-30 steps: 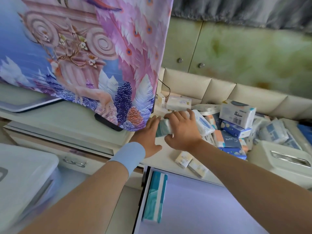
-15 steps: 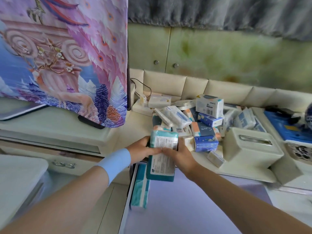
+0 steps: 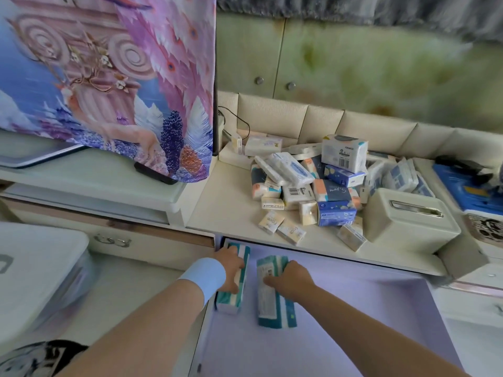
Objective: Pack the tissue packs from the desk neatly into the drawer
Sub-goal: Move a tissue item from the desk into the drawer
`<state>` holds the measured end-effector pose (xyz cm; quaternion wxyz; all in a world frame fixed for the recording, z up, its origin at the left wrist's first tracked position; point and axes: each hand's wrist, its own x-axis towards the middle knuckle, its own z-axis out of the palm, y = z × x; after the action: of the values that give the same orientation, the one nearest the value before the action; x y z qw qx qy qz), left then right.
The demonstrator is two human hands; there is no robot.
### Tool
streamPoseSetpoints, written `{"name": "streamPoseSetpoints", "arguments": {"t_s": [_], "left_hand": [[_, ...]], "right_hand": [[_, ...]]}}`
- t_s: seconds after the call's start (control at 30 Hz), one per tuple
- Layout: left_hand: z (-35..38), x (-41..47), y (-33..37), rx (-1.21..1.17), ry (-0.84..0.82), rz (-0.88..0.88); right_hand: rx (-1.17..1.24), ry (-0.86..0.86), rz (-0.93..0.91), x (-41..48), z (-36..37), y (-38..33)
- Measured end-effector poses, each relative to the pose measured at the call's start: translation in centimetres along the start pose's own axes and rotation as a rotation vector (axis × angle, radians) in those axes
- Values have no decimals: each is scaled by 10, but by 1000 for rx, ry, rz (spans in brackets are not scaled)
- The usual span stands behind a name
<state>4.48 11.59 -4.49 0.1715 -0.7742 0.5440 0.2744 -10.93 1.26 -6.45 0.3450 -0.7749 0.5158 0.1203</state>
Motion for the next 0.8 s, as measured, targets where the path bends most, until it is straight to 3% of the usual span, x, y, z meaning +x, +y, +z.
{"name": "streamPoseSetpoints", "arguments": {"t_s": [0.13, 0.27, 0.5, 0.6, 0.7, 0.8], "left_hand": [[-1, 7, -4, -2, 37, 16], [-1, 11, -5, -88, 112, 106], [3, 15, 6, 66, 46, 102], [0, 13, 11, 62, 20, 89], [-12, 9, 16, 35, 17, 85], [-39, 6, 24, -109, 143, 83]], "right_hand": [[402, -102, 48, 3, 21, -10], [367, -164, 112, 1, 26, -7], [573, -180, 84, 13, 22, -7], [413, -250, -62, 5, 16, -3], [213, -217, -157, -3, 7, -4], [57, -125, -217, -1, -21, -4]]}}
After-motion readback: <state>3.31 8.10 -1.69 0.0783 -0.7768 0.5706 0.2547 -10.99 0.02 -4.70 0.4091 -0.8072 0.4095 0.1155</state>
